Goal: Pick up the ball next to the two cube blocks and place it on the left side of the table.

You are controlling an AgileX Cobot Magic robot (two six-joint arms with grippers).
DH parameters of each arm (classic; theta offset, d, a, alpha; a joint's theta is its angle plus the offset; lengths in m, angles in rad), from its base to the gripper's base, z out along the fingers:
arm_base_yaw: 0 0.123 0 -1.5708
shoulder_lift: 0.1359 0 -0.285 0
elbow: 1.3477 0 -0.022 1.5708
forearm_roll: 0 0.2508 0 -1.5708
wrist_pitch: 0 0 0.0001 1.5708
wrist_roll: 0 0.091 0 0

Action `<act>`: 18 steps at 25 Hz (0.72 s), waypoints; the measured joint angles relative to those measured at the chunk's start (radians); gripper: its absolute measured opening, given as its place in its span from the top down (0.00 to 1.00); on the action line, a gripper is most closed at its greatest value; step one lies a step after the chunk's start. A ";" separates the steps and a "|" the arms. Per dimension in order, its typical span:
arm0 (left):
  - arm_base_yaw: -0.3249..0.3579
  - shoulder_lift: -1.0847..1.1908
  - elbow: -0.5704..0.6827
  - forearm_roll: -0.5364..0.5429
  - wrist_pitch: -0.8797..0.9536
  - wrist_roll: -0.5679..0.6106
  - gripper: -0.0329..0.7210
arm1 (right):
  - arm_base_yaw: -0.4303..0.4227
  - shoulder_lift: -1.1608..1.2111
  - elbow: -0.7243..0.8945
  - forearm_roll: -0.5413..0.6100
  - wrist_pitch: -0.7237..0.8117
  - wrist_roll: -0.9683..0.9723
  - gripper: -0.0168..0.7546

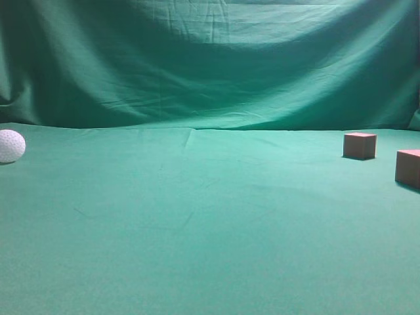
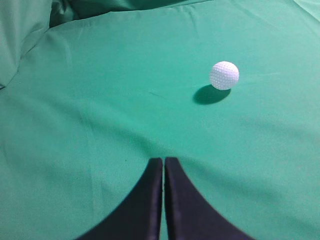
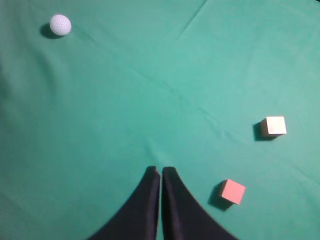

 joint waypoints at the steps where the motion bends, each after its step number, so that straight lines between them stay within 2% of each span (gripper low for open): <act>1: 0.000 0.000 0.000 0.000 0.000 0.000 0.96 | 0.000 -0.035 0.023 -0.010 0.000 0.000 0.98; 5: 0.000 0.000 0.000 0.000 0.000 0.000 0.96 | -0.009 -0.197 0.147 -0.052 -0.041 0.019 0.98; 8: 0.000 0.000 0.000 0.000 0.000 0.000 0.96 | -0.071 -0.329 0.261 -0.052 -0.125 0.022 0.98; 18: 0.000 0.000 0.000 0.000 0.000 0.000 0.96 | -0.441 -0.767 0.827 -0.051 -0.586 0.023 0.98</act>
